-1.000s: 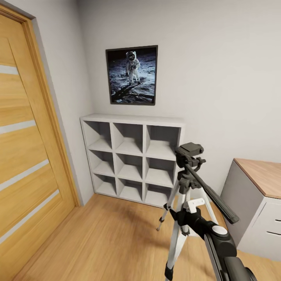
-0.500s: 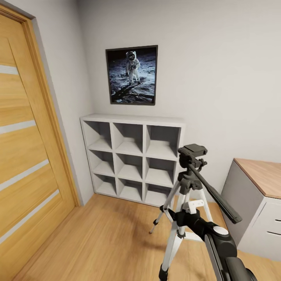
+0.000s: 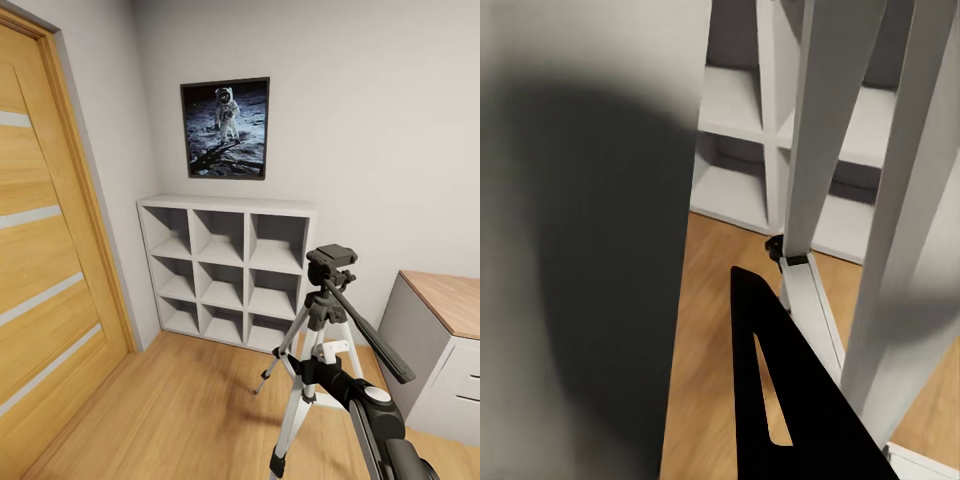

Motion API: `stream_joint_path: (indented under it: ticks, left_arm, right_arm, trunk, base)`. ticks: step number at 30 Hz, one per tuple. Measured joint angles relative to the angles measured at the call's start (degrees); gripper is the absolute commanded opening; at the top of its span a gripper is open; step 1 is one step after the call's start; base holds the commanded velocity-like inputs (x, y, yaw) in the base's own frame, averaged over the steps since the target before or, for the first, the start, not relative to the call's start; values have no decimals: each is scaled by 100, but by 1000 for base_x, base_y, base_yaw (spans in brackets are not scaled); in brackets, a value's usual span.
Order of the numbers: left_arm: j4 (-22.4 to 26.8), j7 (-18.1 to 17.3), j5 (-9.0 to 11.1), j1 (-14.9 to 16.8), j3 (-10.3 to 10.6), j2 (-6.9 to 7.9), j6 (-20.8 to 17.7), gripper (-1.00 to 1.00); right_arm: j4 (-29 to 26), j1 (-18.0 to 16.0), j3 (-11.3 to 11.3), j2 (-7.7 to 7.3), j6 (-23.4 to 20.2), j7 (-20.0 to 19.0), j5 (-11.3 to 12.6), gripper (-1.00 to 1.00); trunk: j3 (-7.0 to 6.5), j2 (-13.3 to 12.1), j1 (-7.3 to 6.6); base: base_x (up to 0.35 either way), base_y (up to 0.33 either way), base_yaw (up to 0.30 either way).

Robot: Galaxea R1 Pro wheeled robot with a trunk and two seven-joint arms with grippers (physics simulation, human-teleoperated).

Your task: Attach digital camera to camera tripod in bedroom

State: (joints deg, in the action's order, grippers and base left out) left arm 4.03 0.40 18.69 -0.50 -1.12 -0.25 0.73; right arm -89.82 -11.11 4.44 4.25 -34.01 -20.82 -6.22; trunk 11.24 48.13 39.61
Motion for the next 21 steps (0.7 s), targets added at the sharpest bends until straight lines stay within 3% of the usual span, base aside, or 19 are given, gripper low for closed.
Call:
stream_joint_path:
  ticks: [5,21]
  left_arm:
    - [0,0,-24,0,15,0,-2,100]
    - [0,0,-41,0,24,0,0,100]
  right_arm:
    - [0,0,0,-2,16,2,-43,-100]
    - [12,0,-16,-10,19,-19,-71,-100]
  trunk:
    - [0,1,-2]
    - [0,1,-3]
  base:
    - [192,0,0]
    - [306,0,0]
